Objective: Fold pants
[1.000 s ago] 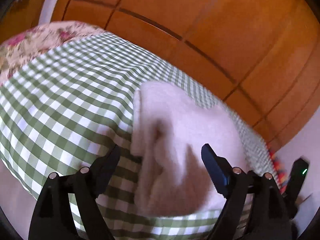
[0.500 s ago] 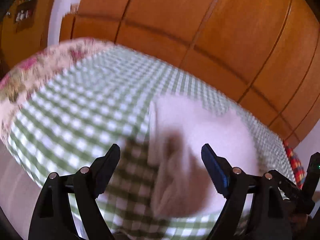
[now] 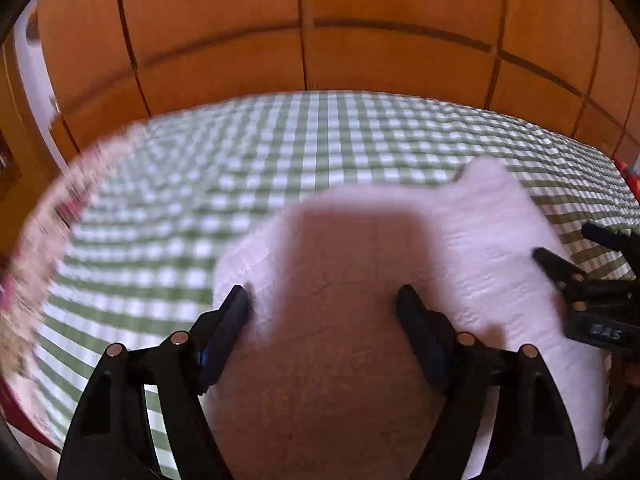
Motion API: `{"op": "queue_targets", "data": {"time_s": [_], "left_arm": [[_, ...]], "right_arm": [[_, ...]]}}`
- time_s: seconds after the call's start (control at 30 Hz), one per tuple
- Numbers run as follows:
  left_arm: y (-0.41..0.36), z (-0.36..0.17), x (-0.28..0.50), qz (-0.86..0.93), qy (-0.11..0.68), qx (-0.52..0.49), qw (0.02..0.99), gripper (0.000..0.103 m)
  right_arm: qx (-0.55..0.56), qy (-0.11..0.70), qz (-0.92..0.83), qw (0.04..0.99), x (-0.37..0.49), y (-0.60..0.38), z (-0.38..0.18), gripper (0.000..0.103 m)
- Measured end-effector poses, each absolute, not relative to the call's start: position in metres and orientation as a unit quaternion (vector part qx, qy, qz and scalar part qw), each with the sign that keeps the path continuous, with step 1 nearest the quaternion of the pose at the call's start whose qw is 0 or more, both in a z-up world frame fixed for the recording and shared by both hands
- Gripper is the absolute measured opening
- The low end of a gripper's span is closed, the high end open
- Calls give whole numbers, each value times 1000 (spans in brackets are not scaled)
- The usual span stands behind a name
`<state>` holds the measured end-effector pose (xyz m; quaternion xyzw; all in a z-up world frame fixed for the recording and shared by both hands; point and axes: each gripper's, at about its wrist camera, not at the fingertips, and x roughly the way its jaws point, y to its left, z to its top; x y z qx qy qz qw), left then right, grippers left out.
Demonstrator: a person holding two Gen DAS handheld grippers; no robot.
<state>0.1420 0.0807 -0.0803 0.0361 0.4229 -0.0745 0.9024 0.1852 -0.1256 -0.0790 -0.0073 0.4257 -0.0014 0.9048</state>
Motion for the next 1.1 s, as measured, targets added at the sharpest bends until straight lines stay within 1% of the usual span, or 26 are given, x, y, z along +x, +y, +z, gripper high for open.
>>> {"op": "queue_targets", "data": {"time_s": [0.07, 0.13, 0.23, 0.33, 0.57, 0.6, 0.7, 0.9, 1.1], "left_arm": [[91, -87, 136, -84, 414, 4, 907, 78], [91, -90, 139, -83, 408, 11, 909, 79], [95, -98, 155, -84, 413, 5, 907, 83], [100, -103, 170, -97, 419, -14, 902, 84], [99, -100, 156, -95, 402, -17, 911, 84], [97, -98, 151, -93, 400, -17, 912, 86], [106, -96, 147, -70, 406, -29, 911, 100], [136, -100, 132, -71, 420, -118, 897, 100], [141, -99, 116, -75, 413, -132, 898, 100]], "right_arm": [[23, 425, -2, 905, 177, -133, -83, 98], [45, 426, -5, 904, 178, -135, -88, 98], [49, 435, -11, 899, 193, -129, -92, 99], [42, 433, -11, 900, 198, -126, -94, 99], [58, 423, -13, 904, 191, -130, -94, 99], [58, 421, -12, 905, 189, -130, -93, 99], [69, 417, -8, 906, 184, -133, -91, 99], [102, 418, -3, 903, 175, -140, -88, 99], [92, 413, -5, 906, 164, -139, -77, 99]]}}
